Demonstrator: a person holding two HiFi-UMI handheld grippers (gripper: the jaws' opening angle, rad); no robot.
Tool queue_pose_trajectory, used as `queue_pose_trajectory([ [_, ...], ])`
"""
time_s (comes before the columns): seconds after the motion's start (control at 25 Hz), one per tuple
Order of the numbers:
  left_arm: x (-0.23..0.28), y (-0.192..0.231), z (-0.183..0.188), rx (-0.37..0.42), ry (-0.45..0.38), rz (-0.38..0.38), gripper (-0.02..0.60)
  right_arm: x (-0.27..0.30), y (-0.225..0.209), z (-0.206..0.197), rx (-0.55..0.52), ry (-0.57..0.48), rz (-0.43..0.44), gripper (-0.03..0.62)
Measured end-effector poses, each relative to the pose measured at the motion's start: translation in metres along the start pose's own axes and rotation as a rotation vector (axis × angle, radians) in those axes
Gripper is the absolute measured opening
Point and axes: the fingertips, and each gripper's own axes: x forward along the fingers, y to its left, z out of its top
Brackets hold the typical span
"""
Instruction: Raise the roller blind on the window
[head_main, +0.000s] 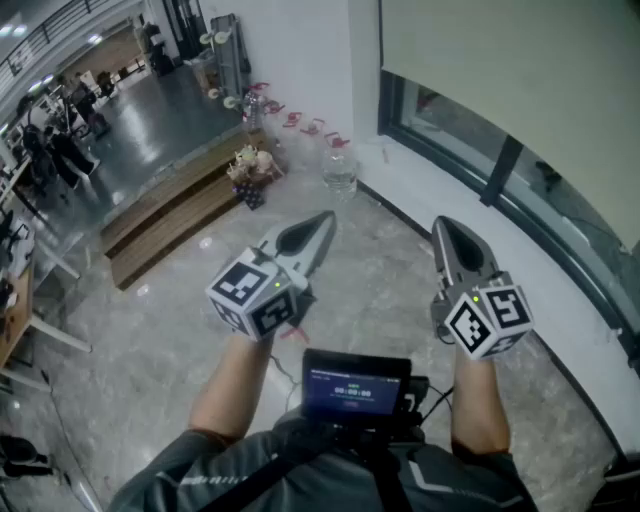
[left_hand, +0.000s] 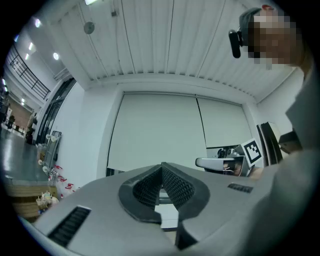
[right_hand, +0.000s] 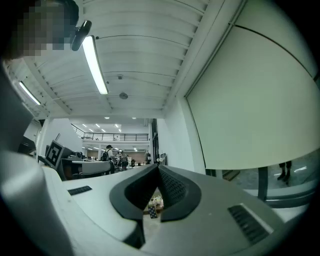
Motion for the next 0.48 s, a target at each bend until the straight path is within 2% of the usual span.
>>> queue_pose_trajectory([
  [0.12,-0.002,0.001,-0.001,-0.036,-0.012,-0.031,-0.005,0.002,0.003,-0.001,0.005,0.0,0.016,0.007],
  [0.48,-0.002,0.006,-0.014,-0.02,0.003,-0.042,-0.005,0.006,0.003,-0.013,0.002,0.008,-0.018,0.009],
])
